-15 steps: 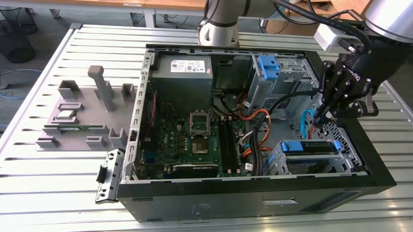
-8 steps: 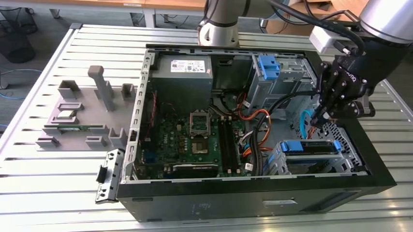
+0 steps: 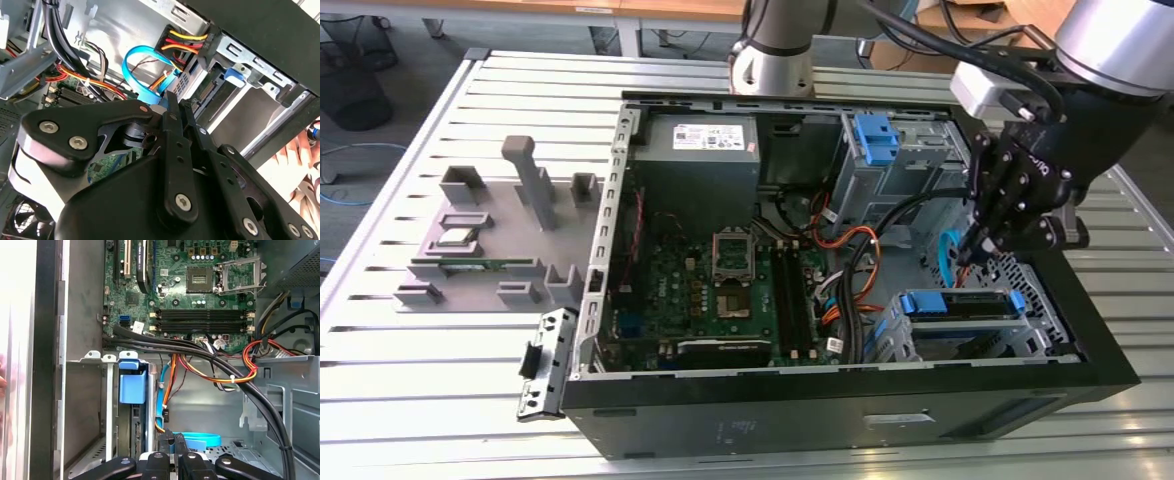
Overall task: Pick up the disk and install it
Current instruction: 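Insert the first disk wire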
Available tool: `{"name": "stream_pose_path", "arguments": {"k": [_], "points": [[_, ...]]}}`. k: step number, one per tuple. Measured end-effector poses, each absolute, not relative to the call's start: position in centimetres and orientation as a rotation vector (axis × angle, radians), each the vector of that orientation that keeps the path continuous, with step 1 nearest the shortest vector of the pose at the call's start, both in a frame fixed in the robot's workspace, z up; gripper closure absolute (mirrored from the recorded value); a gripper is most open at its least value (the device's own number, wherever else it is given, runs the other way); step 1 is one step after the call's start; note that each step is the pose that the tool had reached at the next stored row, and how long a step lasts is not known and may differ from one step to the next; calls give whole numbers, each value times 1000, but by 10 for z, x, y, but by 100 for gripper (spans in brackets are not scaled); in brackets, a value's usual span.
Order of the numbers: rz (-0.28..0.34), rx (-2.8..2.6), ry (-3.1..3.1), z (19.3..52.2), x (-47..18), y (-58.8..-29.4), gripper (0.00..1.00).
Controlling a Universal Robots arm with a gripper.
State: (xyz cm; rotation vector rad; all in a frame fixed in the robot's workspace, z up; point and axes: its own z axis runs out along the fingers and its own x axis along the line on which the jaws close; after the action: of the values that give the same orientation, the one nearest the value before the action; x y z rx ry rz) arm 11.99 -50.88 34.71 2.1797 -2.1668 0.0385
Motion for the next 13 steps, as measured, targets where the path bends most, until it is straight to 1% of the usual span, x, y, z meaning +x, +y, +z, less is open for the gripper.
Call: {"name": "stream_pose_path", "arguments": {"k": [7, 13], "points": [[40, 2184, -2164, 347, 119, -519, 84], [46, 2186, -2167, 347, 119, -520, 84]]}}
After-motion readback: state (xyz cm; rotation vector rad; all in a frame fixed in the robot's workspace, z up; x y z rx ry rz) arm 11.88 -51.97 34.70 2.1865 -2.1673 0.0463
